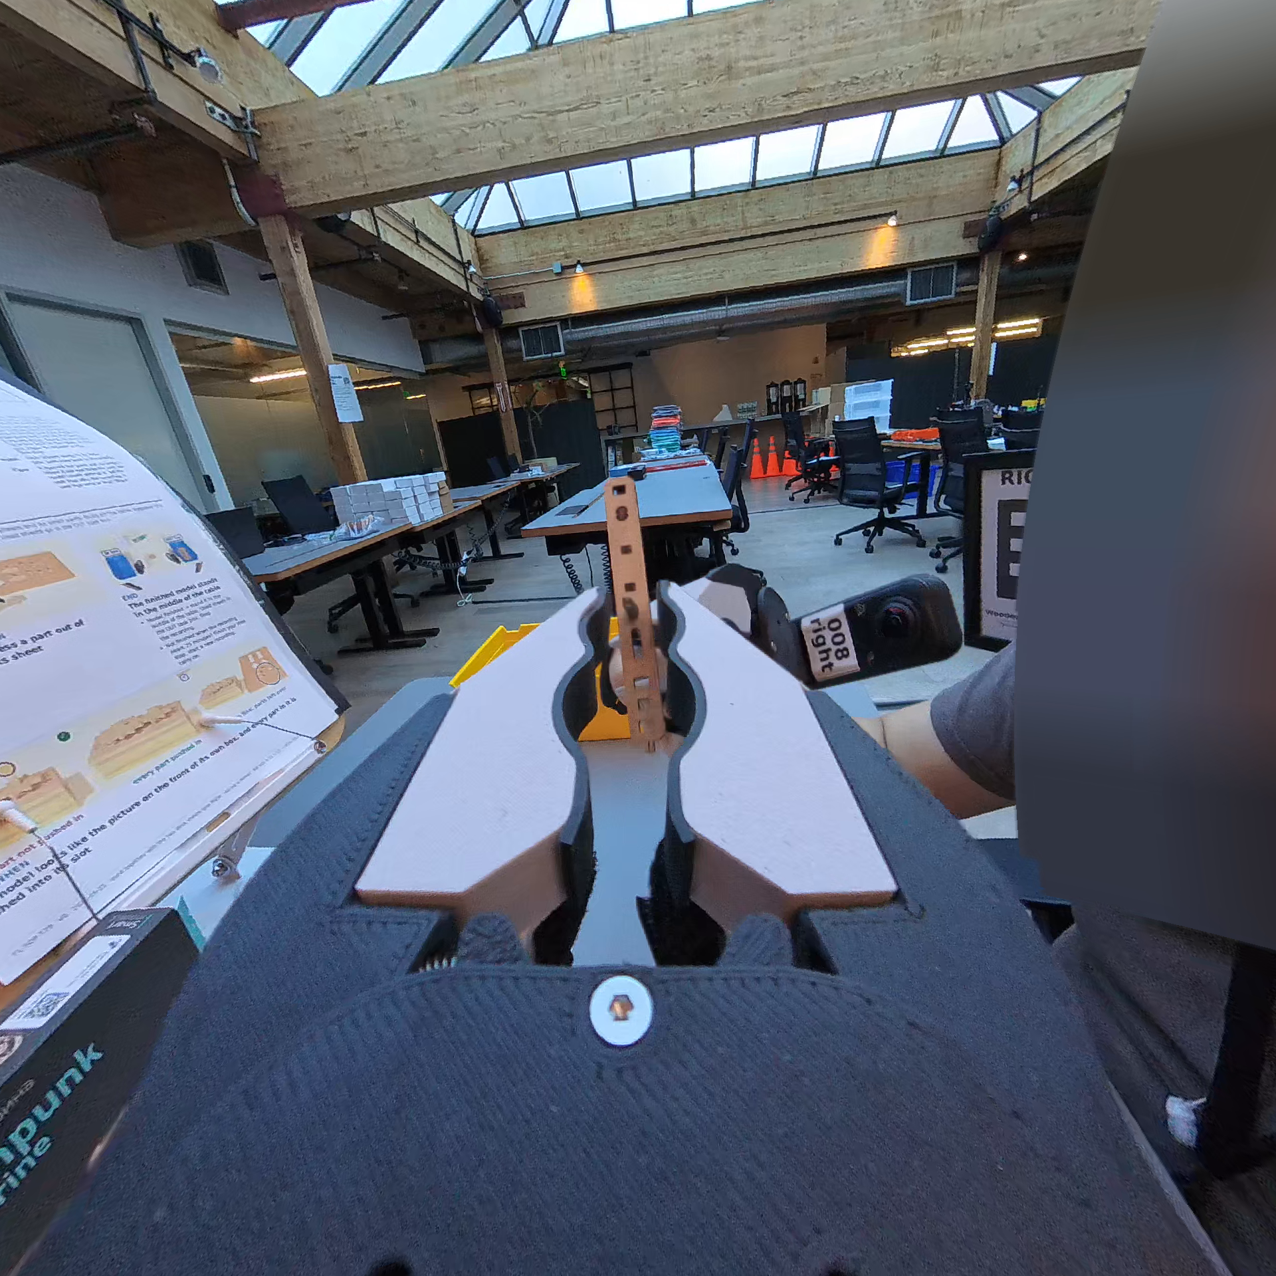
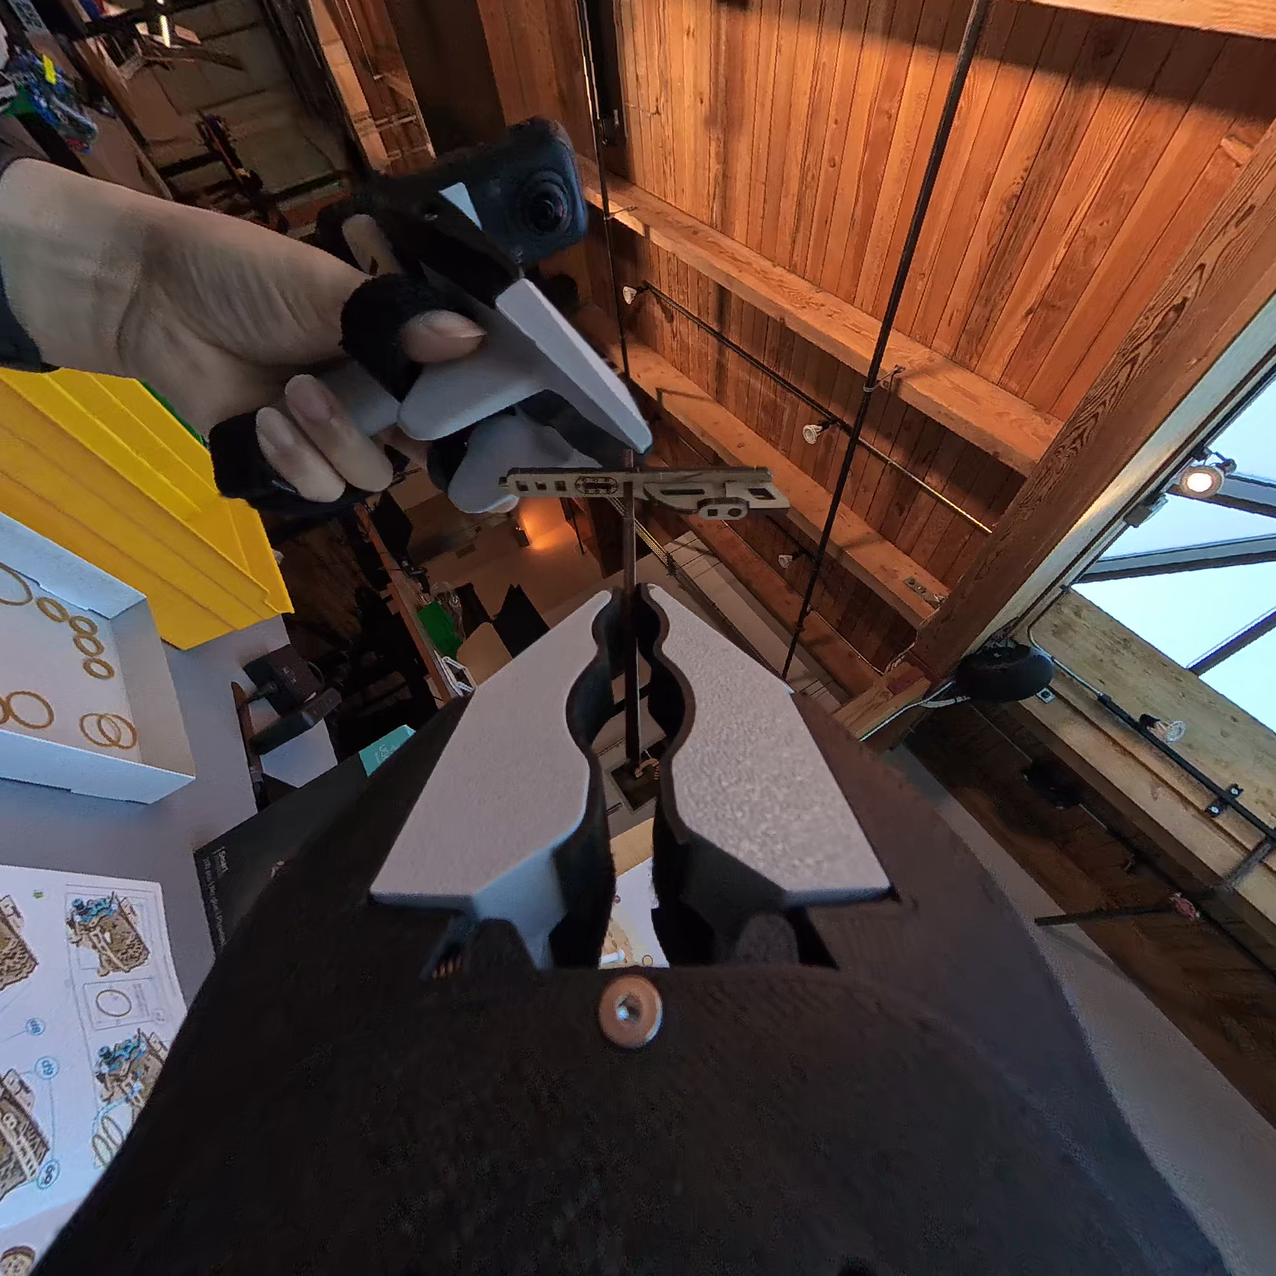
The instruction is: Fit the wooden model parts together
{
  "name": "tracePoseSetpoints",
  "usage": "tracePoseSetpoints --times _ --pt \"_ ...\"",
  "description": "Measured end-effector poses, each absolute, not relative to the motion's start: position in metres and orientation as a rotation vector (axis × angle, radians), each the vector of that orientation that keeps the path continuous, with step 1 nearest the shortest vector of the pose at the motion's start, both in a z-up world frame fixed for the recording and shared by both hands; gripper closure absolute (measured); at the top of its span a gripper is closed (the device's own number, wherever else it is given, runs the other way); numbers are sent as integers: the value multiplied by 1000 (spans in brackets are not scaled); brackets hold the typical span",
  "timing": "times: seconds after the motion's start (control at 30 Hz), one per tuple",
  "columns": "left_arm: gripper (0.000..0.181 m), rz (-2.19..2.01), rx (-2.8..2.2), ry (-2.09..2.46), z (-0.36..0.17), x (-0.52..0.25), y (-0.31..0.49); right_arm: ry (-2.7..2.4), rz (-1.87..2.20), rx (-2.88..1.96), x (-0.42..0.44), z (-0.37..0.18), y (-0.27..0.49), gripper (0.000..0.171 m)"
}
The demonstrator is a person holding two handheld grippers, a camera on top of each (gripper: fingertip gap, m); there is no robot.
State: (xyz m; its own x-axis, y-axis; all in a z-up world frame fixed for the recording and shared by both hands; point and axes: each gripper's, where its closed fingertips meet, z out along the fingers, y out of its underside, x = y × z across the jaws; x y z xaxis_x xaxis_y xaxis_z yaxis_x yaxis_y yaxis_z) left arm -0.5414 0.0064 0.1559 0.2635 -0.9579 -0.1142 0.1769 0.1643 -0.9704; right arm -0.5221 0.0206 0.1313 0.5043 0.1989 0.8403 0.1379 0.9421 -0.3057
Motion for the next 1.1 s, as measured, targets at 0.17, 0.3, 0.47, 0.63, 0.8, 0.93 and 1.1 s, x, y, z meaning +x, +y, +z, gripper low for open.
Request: tracePoseSetpoints --times 0.17,0.3,0.47,0.63,0.8,0.93,1.1 --pt "177 -965 -1071 984 154 -545 3 -1070 55 -340 -521 131 18 171" --pt "180 -916 -1100 1025 147 -543 4 -1099 46 -334 -522 127 19 171" --pt "180 -839 -1142 1063 143 -552 2 -1157 50 -333 -523 122 19 169" --pt "180 -843 -1213 1107 131 -548 2 -1190 37 -326 -527 118 19 169" --pt "181 -851 -1225 1110 128 -547 3 -1203 44 -329 -526 116 20 170" --pt "181 -824 -1237 1111 128 -553 4 -1232 25 -329 -524 114 22 169" --pt "181 -863 -1259 1130 123 -547 4 -1258 16 -325 -525 111 22 170"
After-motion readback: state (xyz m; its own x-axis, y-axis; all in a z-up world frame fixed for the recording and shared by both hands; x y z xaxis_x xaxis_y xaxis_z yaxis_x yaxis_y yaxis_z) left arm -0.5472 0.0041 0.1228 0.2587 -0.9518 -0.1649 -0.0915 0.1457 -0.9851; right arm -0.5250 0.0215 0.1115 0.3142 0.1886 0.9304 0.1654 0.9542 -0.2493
